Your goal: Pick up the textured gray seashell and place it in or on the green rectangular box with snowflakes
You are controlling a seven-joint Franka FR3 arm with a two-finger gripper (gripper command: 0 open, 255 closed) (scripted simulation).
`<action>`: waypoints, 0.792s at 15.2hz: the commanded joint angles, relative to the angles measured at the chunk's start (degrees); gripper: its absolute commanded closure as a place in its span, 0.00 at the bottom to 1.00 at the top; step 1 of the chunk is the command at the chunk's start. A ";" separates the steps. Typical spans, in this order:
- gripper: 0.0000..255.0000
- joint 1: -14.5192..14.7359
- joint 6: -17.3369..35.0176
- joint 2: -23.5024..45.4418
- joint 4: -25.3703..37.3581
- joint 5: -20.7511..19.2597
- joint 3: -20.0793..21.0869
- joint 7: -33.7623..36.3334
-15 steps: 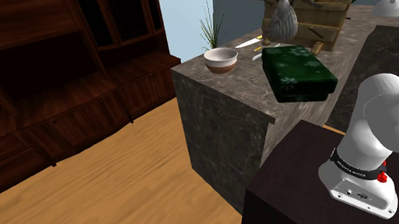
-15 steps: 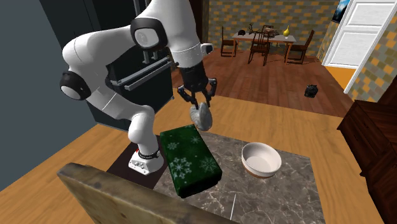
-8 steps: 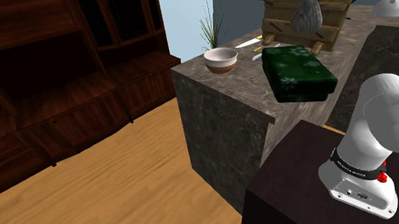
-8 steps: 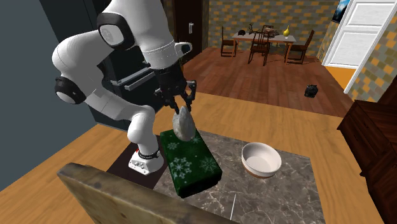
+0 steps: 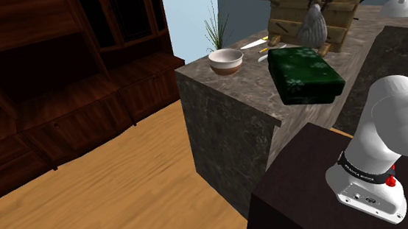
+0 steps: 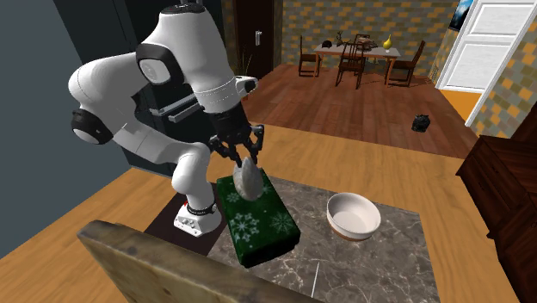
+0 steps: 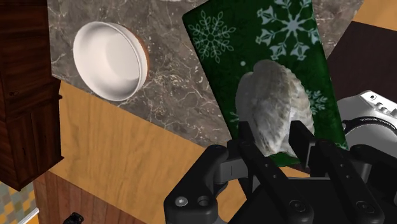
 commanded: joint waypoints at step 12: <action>1.00 -2.16 7.87 -5.04 -12.86 -2.47 -1.74 -0.05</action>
